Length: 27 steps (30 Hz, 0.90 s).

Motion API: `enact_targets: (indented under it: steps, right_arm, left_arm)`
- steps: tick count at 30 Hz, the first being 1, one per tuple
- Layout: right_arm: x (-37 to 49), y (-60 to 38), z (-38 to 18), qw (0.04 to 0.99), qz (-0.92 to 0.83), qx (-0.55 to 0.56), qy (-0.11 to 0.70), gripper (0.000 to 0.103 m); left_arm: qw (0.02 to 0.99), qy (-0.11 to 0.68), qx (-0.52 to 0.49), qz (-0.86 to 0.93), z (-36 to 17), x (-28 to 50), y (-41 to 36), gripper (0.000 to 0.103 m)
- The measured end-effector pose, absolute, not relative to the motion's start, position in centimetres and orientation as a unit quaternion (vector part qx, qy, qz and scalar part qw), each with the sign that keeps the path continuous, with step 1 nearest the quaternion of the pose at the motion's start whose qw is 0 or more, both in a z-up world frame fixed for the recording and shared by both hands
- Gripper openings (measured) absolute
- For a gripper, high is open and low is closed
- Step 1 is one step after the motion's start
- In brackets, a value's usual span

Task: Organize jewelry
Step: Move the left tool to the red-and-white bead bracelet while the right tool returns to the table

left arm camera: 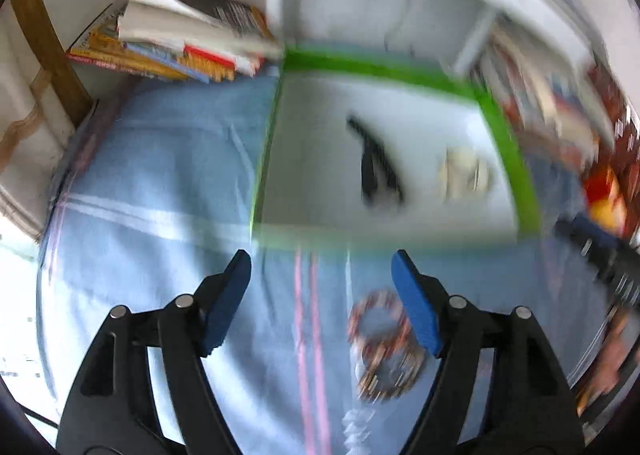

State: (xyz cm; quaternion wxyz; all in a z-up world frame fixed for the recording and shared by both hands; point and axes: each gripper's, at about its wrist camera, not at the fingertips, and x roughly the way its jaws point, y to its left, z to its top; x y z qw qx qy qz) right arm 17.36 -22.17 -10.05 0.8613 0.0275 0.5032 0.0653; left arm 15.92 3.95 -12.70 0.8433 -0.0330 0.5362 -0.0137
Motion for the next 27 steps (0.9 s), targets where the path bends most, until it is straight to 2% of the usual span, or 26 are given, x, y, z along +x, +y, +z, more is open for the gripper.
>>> enact_targets:
  steps: [2, 6, 7, 8, 9, 11, 13, 14, 15, 25, 26, 27]
  right_arm:
    - [15.3, -23.0, -11.7, 0.846, 0.06, 0.018, 0.529, 0.054]
    - [12.2, -23.9, -14.2, 0.823, 0.038, 0.016, 0.566, 0.053]
    - [11.8, -23.9, -14.5, 0.82, 0.037, 0.02, 0.571, 0.053]
    - [11.0, -23.7, -14.7, 0.817, 0.039, 0.025, 0.575, 0.053]
    - [10.7, -23.5, -14.8, 0.816, 0.039, 0.027, 0.576, 0.053]
    - [9.8, -22.9, -14.8, 0.816, 0.042, 0.023, 0.577, 0.053]
    - [9.2, -22.4, -14.8, 0.816, 0.048, 0.019, 0.576, 0.053]
    - [8.8, -22.1, -14.8, 0.816, 0.05, 0.017, 0.575, 0.053]
    - [8.8, -21.9, -14.8, 0.816, 0.051, 0.017, 0.575, 0.053]
    - [9.0, -21.3, -15.3, 0.809, 0.056, 0.019, 0.584, 0.053]
    - [9.0, -21.3, -15.4, 0.809, 0.054, 0.019, 0.586, 0.053]
    - [9.1, -21.3, -15.5, 0.808, 0.052, 0.02, 0.587, 0.053]
  left_arm:
    - [0.83, 0.557, -0.01, -0.029, -14.7, 13.9, 3.1, 0.073]
    - [0.796, 0.602, -0.028, -0.053, -18.8, 12.0, 2.3, 0.07]
    - [0.793, 0.607, -0.03, -0.055, -19.3, 12.0, 2.2, 0.066]
    - [0.789, 0.611, -0.029, -0.055, -19.8, 12.1, 2.1, 0.056]
    - [0.786, 0.614, -0.032, -0.06, -20.1, 12.2, 2.0, 0.05]
    - [0.785, 0.615, -0.029, -0.067, -20.3, 12.2, 1.6, 0.048]
    - [0.786, 0.614, -0.023, -0.07, -20.2, 12.1, 1.2, 0.039]
    - [0.785, 0.614, -0.029, -0.075, -20.1, 12.1, 1.2, 0.023]
    - [0.784, 0.614, -0.035, -0.08, -20.0, 12.0, 1.3, 0.016]
    - [0.774, 0.627, -0.064, -0.061, -20.0, 9.1, 5.3, 0.014]
    - [0.775, 0.625, -0.071, -0.059, -19.9, 8.5, 5.6, 0.02]
    - [0.776, 0.623, -0.084, -0.055, -19.9, 8.4, 6.3, 0.035]
